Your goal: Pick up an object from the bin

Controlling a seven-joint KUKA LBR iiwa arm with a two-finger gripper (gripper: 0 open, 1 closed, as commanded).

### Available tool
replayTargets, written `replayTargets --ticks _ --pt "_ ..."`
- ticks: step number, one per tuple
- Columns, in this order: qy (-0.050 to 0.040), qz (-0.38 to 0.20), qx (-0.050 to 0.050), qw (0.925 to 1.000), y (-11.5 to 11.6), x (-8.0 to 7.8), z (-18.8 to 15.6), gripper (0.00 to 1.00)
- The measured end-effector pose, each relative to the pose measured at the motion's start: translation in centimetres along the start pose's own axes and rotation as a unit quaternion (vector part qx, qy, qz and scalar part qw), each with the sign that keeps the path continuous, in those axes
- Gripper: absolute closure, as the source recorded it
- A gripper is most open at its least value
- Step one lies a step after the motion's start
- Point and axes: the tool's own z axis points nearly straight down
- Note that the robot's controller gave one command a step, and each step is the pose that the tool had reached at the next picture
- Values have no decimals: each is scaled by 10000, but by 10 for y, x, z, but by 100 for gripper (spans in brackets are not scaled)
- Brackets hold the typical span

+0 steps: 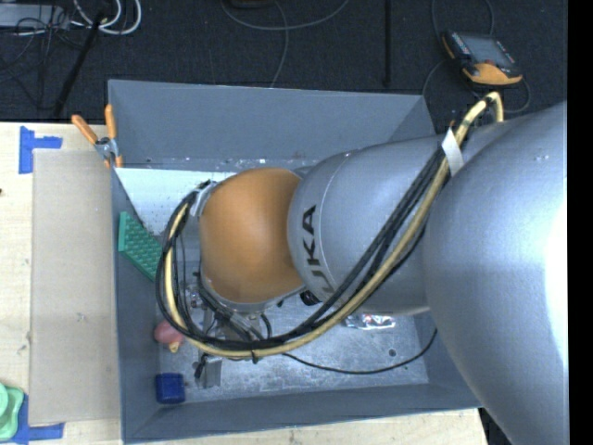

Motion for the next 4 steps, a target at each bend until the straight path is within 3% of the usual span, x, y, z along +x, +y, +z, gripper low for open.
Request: replayTargets --ticks 1,2,3,4 --pt "20 467 8 9989 -7 -46 95 0" --pt "-13 -765 4 9971 -61 -19 7 0" --pt "-15 -1052 -14 9945 -5 -74 46 0" --pt "24 -2434 -6 9699 -1 -36 92 0"
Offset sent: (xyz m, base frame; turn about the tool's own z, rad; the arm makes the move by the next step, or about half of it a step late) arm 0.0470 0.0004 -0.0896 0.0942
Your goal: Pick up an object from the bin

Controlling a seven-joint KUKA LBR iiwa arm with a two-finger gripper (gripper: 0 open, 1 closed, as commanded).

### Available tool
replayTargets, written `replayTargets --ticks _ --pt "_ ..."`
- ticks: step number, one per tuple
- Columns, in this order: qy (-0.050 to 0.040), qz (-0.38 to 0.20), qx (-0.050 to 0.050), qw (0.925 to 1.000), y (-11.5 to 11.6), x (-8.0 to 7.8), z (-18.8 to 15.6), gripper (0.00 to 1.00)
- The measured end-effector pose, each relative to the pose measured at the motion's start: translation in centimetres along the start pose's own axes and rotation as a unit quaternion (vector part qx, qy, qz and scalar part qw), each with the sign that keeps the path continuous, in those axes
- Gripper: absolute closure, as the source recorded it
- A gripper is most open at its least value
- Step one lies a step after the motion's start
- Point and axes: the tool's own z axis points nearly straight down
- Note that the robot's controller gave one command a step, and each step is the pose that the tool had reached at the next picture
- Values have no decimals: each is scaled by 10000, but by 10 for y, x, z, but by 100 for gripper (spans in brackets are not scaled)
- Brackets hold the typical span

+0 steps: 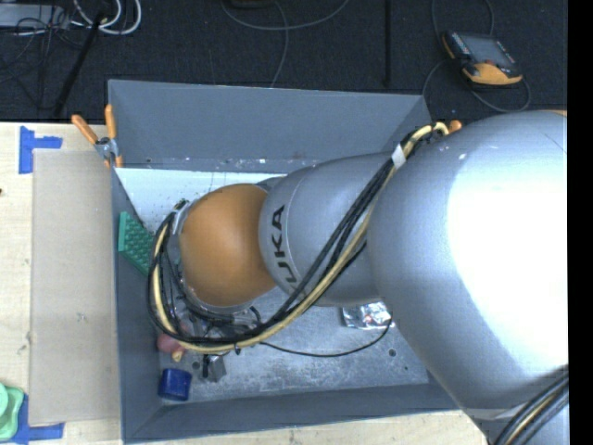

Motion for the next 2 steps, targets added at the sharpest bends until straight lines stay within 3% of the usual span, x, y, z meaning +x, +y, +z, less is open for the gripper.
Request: replayTargets --ticks 1,2 --pt "-17 21 5 10000 -1 -1 -1 100" --pt "-47 -61 17 10000 4 55 -125 100"
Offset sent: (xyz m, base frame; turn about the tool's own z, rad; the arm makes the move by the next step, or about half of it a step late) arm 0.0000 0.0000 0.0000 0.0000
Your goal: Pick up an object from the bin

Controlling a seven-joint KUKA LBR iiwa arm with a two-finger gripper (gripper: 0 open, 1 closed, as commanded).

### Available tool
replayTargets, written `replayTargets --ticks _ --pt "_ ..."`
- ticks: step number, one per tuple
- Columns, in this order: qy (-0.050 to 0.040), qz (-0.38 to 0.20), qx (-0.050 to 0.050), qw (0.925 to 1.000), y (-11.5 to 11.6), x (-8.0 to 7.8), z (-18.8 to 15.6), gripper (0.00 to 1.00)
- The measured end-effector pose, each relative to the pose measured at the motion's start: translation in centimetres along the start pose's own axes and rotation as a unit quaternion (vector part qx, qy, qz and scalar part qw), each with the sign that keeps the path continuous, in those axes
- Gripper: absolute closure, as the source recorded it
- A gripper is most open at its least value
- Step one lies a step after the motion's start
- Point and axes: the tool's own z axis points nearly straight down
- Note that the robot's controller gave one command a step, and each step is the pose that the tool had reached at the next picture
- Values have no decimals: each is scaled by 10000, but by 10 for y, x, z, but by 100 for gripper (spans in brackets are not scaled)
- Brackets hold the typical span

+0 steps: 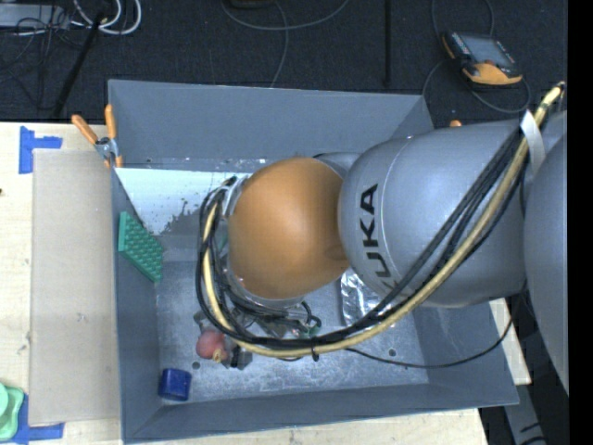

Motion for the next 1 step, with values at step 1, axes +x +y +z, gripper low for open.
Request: replayTargets --ticks 1 --pt "-24 -59 1 10000 10 -15 -106 100"
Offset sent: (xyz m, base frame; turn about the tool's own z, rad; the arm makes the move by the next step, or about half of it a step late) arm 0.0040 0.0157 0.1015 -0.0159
